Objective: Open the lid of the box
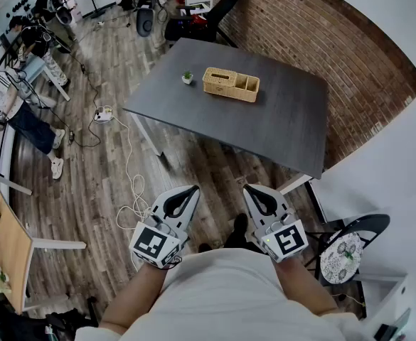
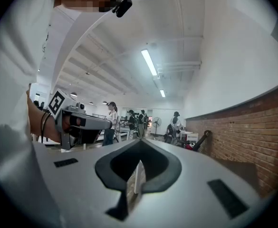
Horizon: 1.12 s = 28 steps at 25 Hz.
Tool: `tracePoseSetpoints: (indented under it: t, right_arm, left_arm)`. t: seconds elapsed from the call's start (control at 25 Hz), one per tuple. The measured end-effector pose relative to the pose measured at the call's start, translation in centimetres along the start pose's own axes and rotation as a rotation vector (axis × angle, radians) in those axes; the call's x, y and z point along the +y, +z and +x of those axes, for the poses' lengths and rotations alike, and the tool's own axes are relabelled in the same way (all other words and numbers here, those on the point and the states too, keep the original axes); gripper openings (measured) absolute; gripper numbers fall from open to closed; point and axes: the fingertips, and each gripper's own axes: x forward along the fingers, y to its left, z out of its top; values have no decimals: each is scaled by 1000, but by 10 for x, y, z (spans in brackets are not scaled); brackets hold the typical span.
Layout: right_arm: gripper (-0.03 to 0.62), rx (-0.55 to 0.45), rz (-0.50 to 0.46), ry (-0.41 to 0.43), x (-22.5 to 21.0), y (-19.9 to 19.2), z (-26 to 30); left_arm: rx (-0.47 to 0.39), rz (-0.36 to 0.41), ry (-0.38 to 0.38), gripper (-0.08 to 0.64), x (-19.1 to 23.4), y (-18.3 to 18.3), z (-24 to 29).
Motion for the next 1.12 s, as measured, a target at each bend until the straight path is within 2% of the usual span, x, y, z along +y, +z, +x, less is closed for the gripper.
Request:
tracePoseSetpoints:
  t: [0.44,0.64,1.12]
  right_arm:
    - [5,-1,15,41,-35,-8,16]
    - [5,32,19,67,-66,-22,31]
    - [8,95,70,124,-151,-62,65]
  left_arm:
    - [10,-12,25,12,13,-6,38]
    - [20,-12,38,12,24,-6,67]
    - [79,-64,58,12,42,-32,164]
